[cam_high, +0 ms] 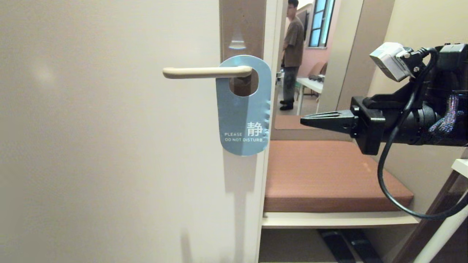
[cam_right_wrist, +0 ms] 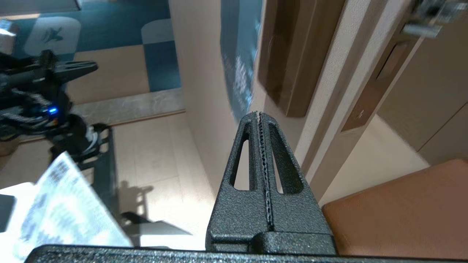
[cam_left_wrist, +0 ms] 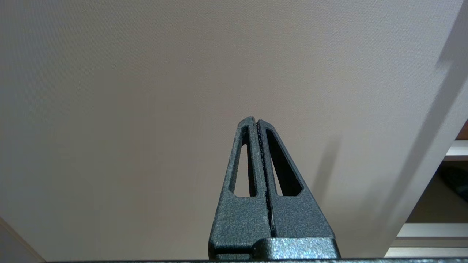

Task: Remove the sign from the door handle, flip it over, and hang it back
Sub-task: Take down the sign

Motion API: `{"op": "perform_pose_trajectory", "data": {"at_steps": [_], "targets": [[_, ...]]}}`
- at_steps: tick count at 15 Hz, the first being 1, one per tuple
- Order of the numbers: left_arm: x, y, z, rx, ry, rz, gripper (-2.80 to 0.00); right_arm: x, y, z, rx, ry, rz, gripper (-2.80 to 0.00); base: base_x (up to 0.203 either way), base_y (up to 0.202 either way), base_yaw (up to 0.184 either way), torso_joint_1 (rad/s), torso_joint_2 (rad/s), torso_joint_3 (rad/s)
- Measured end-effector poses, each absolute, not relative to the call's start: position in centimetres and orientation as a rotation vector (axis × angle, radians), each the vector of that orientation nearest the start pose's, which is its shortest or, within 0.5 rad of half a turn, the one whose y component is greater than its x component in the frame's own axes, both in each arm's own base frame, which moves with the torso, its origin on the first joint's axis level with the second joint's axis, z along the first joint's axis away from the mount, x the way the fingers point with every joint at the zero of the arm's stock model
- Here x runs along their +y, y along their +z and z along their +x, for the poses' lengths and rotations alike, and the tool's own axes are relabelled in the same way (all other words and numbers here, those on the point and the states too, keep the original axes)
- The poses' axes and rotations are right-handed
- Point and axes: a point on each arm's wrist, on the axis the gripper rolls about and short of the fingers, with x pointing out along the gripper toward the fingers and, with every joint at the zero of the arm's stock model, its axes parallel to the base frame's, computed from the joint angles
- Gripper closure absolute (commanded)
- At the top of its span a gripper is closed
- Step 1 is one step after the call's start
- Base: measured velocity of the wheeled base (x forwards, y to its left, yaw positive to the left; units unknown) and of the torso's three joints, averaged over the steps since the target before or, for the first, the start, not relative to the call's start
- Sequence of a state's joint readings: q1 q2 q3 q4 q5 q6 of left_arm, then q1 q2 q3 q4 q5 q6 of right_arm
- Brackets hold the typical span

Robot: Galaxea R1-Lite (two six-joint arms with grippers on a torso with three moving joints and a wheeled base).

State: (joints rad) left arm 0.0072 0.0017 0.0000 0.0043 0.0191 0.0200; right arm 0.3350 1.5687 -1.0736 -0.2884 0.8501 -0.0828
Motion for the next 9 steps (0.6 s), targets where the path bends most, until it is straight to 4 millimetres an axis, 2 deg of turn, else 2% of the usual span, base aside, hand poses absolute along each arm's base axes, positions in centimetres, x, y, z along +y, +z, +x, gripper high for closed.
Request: {"op": "perform_pose_trajectory", "data": {"at_steps": [4, 7, 8, 9], "targets": [[0.0, 7.5, -2.3, 0.006, 0.026, 0.020, 0.00, 12.6, 26.0, 26.3, 0.146, 1.205, -0.030, 0.00, 0.000, 0.000, 0.000, 0.000, 0.00, 0.000], [0.0, 7.5, -2.3, 0.007, 0.026, 0.020, 0.00, 13.2, 25.9, 26.3, 0.144, 1.223, -0.033, -0.02, 0.000, 0.000, 0.000, 0.000, 0.00, 0.000], [0.0, 7.5, -2.3, 0.007, 0.026, 0.020, 0.00, 13.2, 26.0, 26.3, 0.136, 1.223, -0.034, -2.80, 0.000, 0.000, 0.000, 0.000, 0.00, 0.000], [0.0, 7.5, -2.3, 0.006, 0.025, 0.020, 0.00, 13.2, 25.9, 26.4, 0.135, 1.223, -0.035, -2.80, 0.000, 0.000, 0.000, 0.000, 0.00, 0.000]]}}
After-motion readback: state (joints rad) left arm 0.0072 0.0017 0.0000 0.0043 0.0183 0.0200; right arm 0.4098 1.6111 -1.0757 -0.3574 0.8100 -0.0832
